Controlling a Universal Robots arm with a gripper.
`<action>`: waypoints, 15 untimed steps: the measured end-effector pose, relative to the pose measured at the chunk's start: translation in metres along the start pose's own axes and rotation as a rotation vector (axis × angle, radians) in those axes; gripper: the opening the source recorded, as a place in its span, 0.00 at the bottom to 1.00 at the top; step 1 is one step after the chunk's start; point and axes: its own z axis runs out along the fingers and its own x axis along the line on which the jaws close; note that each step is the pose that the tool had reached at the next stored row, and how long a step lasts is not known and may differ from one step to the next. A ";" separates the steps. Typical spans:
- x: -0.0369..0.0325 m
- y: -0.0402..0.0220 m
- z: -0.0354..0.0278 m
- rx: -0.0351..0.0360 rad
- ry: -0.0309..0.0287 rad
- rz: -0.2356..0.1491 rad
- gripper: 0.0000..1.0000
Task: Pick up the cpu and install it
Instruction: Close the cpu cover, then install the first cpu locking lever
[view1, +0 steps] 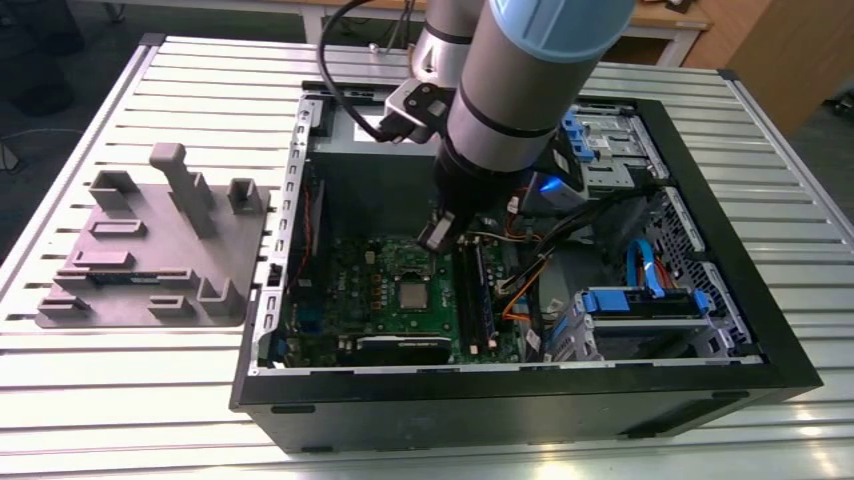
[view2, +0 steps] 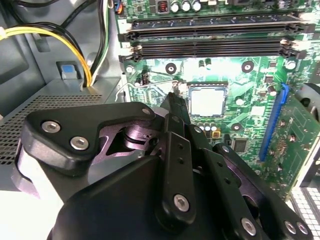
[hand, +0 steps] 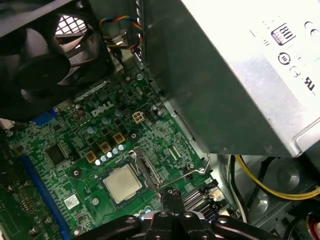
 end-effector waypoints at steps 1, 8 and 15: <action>0.0009 -0.0006 -0.0001 0.0000 0.0000 0.000 0.10; 0.0042 -0.0028 -0.0007 0.0000 0.0000 0.000 0.10; 0.0042 -0.0028 -0.0007 0.0000 0.0000 0.000 0.10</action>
